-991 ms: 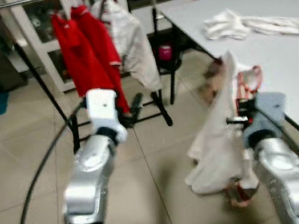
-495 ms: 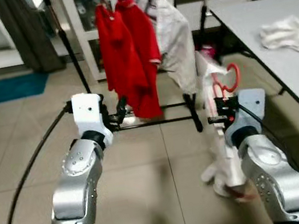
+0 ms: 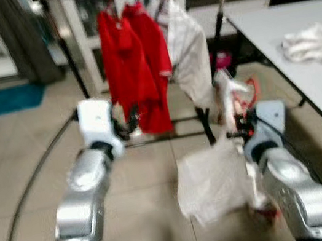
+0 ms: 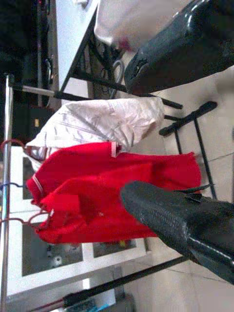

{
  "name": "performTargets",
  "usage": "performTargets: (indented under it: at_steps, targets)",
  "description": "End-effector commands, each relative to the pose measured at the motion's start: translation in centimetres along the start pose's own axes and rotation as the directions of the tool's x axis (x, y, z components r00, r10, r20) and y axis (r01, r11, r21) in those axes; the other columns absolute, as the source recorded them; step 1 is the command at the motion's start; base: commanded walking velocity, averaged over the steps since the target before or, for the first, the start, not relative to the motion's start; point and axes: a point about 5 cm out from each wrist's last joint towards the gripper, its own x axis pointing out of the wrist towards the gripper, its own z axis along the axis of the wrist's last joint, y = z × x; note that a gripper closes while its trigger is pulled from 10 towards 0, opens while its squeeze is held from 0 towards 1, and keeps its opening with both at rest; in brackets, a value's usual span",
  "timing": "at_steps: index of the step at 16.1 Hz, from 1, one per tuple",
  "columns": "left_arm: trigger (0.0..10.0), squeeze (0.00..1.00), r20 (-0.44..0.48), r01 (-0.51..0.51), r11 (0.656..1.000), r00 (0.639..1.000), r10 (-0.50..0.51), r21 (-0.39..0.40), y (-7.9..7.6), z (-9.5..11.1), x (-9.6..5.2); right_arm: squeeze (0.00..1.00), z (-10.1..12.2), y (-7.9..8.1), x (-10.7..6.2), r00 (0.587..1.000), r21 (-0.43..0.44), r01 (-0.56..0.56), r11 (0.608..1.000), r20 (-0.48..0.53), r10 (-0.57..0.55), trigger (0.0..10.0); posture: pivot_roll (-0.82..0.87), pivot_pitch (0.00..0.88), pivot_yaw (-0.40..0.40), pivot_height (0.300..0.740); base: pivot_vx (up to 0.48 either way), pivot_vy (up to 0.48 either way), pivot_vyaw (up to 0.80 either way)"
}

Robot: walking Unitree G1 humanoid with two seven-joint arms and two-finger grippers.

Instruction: Hang hanger

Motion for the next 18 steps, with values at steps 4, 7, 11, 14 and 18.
performTargets:
  at_steps: [4,7,11,14,18]
  targets:
    - [10.0,0.00,0.011,0.022,1.000,1.000,-0.022,0.000,-0.74,0.40,0.25,0.00,1.44,1.11,-0.17,0.990,-0.077,-0.113,0.991,0.075,0.119,10.0,0.01,0.037,-0.009,0.740,0.332,0.000,0.20]
    - [10.0,0.00,0.010,0.021,1.000,1.000,-0.021,-0.013,-0.85,0.35,0.23,0.00,1.21,0.67,-0.27,0.995,-0.025,-0.074,0.997,0.060,0.076,10.0,0.01,0.036,-0.009,0.740,0.331,0.000,0.53]
    - [10.0,0.00,0.011,0.026,1.000,1.000,-0.026,-0.013,-0.98,0.34,0.33,0.00,0.89,0.38,-0.29,0.997,-0.046,-0.048,0.998,0.056,0.050,10.0,0.00,0.033,-0.009,0.740,0.343,0.000,0.00]
    - [10.0,0.00,0.011,0.028,1.000,1.000,-0.027,-0.011,-1.02,0.34,0.32,0.00,0.93,0.61,-0.36,0.997,-0.049,-0.047,0.998,0.059,0.050,10.0,0.01,0.032,-0.011,0.740,0.347,0.000,0.00]
    - [10.0,0.00,0.009,0.030,0.999,0.999,-0.030,-0.010,-1.18,0.28,0.31,0.00,1.07,1.23,-0.65,0.991,-0.107,-0.108,0.988,0.062,0.115,10.0,0.00,0.034,-0.011,0.740,0.348,0.000,0.40]
